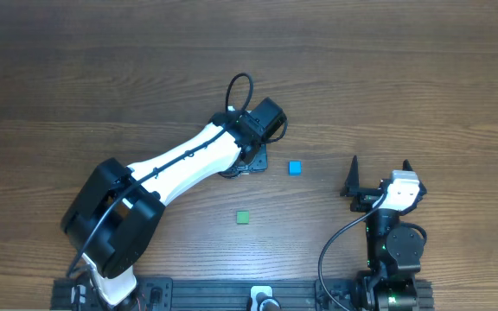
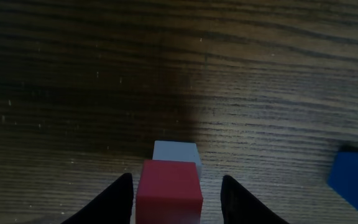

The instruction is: Stack Cubes

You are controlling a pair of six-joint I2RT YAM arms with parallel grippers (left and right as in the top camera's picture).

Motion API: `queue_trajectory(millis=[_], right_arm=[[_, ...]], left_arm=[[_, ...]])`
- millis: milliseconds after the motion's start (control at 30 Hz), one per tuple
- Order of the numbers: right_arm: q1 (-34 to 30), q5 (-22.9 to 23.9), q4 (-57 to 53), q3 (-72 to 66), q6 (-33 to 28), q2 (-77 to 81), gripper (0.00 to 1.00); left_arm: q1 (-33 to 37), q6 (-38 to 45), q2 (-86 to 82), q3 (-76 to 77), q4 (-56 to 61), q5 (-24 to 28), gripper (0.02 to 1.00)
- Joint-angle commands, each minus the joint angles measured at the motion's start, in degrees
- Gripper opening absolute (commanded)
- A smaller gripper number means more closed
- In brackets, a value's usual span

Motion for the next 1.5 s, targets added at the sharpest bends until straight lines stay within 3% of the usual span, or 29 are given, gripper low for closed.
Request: queue_trajectory(millis=[33,1500], right_arm=[[0.00,-0.52,0.13,-0.52,-0.28,-0.50,0.991],[0.00,-0.52,0.13,-0.52,-0.28,-0.50,0.993]], left_arm=[[-0.22,0.26,1.09,1.03,0.07,-1.11,0.470],[-0.87,0.26,1.73,1.03,0.66,-0.87,0.437]])
